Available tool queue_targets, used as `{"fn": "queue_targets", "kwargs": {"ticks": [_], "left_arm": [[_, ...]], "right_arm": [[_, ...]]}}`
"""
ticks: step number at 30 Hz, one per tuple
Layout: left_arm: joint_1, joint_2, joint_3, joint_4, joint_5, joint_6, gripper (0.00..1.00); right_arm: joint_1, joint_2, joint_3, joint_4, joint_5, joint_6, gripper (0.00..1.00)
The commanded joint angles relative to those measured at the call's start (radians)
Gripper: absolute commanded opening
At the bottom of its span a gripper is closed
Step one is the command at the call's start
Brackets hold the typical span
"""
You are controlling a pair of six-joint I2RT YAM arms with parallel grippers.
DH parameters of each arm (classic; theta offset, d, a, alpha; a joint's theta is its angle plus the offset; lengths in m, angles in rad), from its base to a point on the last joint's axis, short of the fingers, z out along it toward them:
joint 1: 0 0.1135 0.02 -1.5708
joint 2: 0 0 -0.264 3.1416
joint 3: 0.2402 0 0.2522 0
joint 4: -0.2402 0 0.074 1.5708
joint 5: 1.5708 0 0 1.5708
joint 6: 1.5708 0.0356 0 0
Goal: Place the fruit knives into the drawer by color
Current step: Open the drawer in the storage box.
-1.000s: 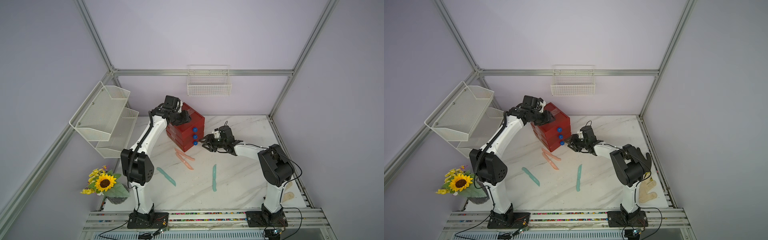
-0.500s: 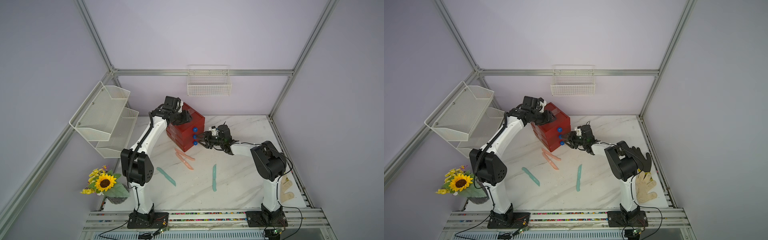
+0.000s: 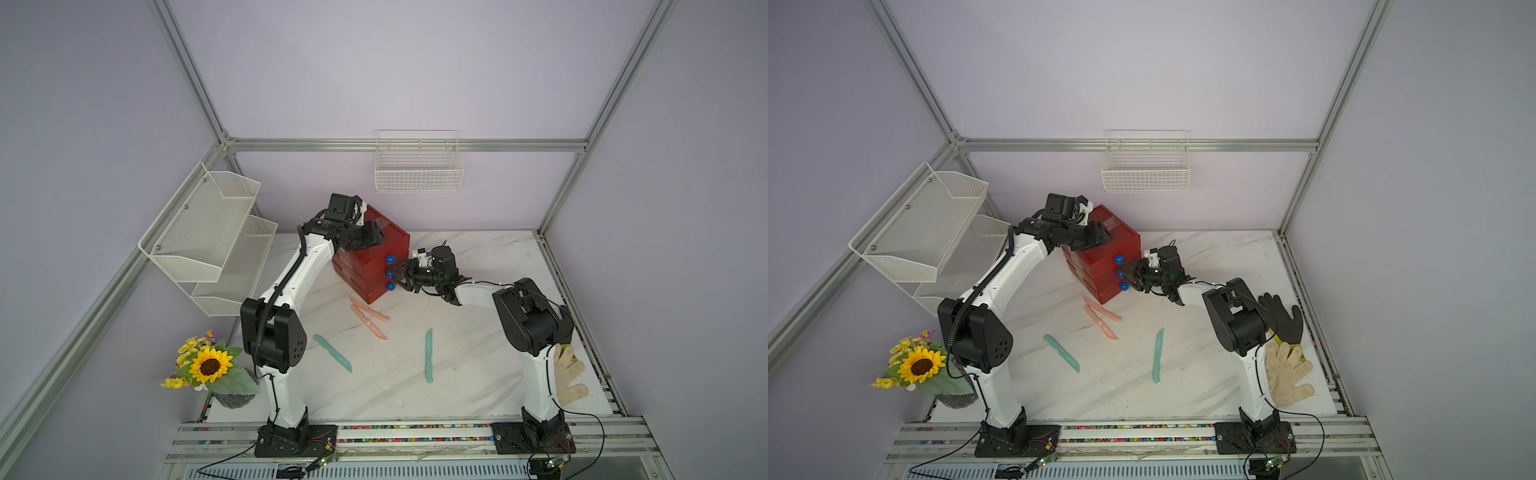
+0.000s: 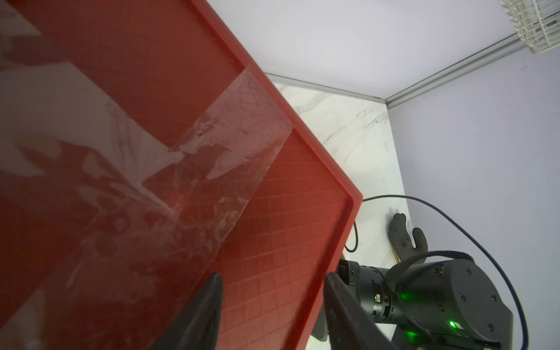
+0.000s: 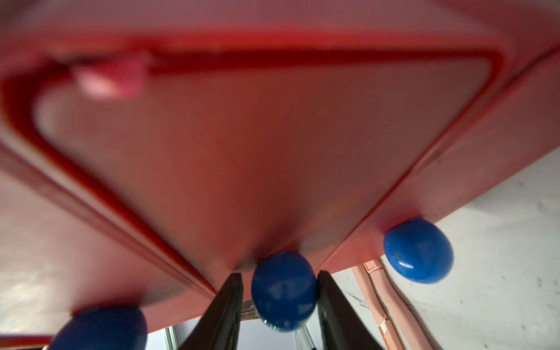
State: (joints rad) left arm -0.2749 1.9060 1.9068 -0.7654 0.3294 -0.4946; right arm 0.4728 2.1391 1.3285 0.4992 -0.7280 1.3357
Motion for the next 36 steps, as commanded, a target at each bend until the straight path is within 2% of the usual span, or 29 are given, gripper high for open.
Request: {"fn": "queue_targets", "kwargs": {"ticks": [1,5,10,22,28,29,30,32,33,36], "left_arm": [[0.006,0.032,-0.055,-0.095,-0.015,0.001,0.56],[0.005,0.034,-0.058,-0.094,-0.014,0.001,0.56],[0.013,0.033,-0.052,-0.094,-0.012,0.001,0.57],[0.060,0.024,-0.051,-0.074,0.018,-0.010,0.57],[0.068,0.021,-0.054,-0.064,0.034,-0.018,0.58],[0.068,0.021,-0.054,-0.062,0.036,-0.019,0.58],[0.068,0.021,-0.054,-0.060,0.040,-0.022,0.58],[0.068,0.022,-0.049,-0.057,0.052,-0.025,0.59],[0.069,0.022,-0.046,-0.056,0.055,-0.027,0.59],[0.068,0.022,-0.027,-0.056,0.070,-0.032,0.60]], "right_arm": [[0.013,0.025,0.041,0.051,-0.022,0.014,0.36],[0.013,0.029,0.046,0.058,-0.022,0.020,0.20],[0.013,-0.016,-0.004,0.045,-0.031,0.002,0.19],[0.013,-0.243,-0.350,0.100,-0.032,0.014,0.18],[0.013,-0.314,-0.450,0.100,-0.022,0.019,0.20],[0.011,-0.317,-0.453,0.100,-0.018,0.017,0.23],[0.012,-0.320,-0.450,0.100,-0.013,0.015,0.30],[0.012,-0.331,-0.440,0.095,0.002,0.005,0.51],[0.012,-0.345,-0.435,0.085,0.017,-0.005,0.65],[0.011,-0.408,-0.443,0.031,0.061,-0.031,0.79]]}}
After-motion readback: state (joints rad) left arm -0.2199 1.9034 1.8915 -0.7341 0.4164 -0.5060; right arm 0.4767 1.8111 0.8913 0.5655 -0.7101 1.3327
